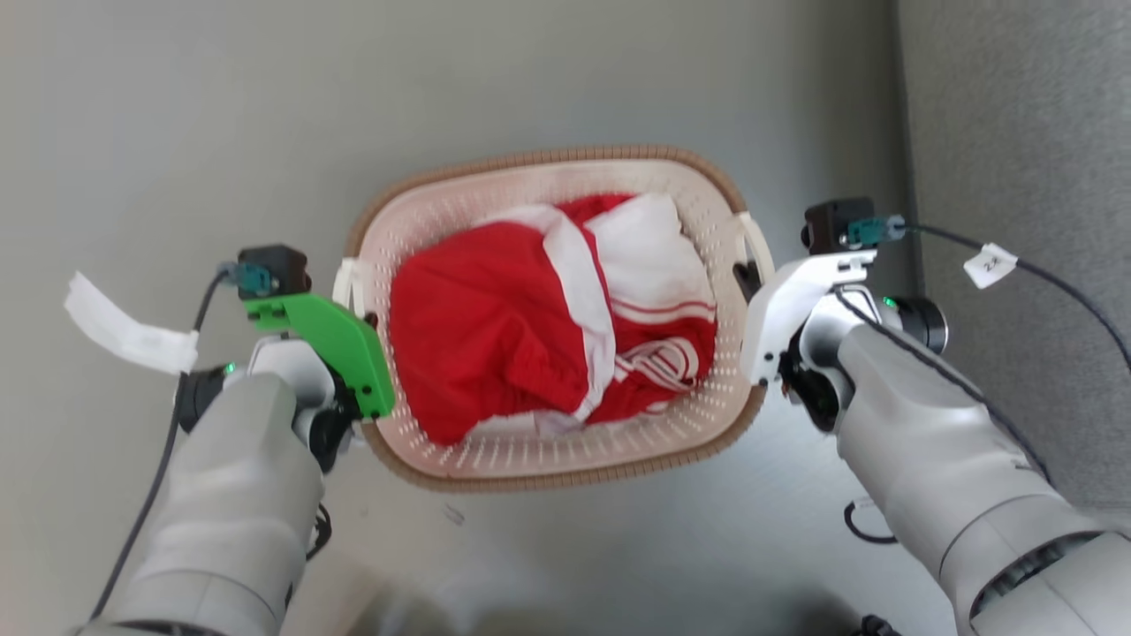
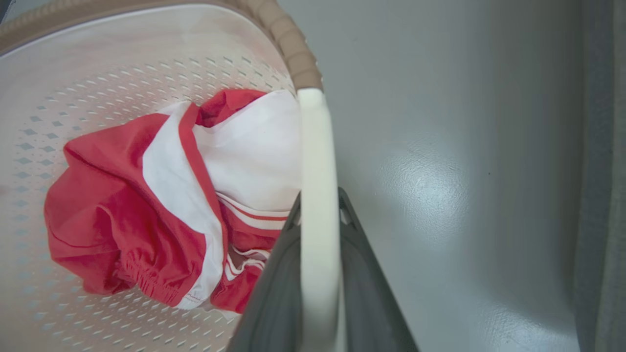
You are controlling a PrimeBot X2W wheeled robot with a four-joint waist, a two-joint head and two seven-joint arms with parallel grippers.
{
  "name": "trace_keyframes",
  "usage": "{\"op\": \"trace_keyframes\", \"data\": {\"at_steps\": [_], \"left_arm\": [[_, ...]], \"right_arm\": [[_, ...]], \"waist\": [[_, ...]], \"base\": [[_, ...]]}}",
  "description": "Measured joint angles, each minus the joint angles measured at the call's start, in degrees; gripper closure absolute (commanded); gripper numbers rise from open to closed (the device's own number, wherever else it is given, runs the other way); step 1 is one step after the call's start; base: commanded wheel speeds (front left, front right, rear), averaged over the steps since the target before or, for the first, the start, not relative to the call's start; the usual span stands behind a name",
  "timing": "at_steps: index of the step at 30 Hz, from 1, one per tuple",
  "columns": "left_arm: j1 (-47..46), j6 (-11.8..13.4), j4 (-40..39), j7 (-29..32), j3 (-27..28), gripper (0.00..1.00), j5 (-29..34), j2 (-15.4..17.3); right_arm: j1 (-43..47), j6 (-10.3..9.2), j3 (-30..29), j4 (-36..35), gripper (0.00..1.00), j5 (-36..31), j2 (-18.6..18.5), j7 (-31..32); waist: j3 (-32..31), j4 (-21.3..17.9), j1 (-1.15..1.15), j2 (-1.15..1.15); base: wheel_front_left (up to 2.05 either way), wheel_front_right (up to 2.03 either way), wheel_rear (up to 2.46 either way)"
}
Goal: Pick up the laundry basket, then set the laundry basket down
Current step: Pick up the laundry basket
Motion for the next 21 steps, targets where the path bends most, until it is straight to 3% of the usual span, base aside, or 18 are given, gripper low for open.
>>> {"op": "trace_keyframes", "data": {"at_steps": [21], "left_arm": [[6.6, 0.0, 1.3, 5.8, 0.0, 1.0, -2.5, -0.7]], "right_arm": [[6.7, 2.01, 0.7, 3.1, 1.0, 2.9, 0.7, 3.3]], "waist": [[-13.9, 0.5, 0.0, 0.0]], "base": [[0.0, 0.0, 0.0]]}}
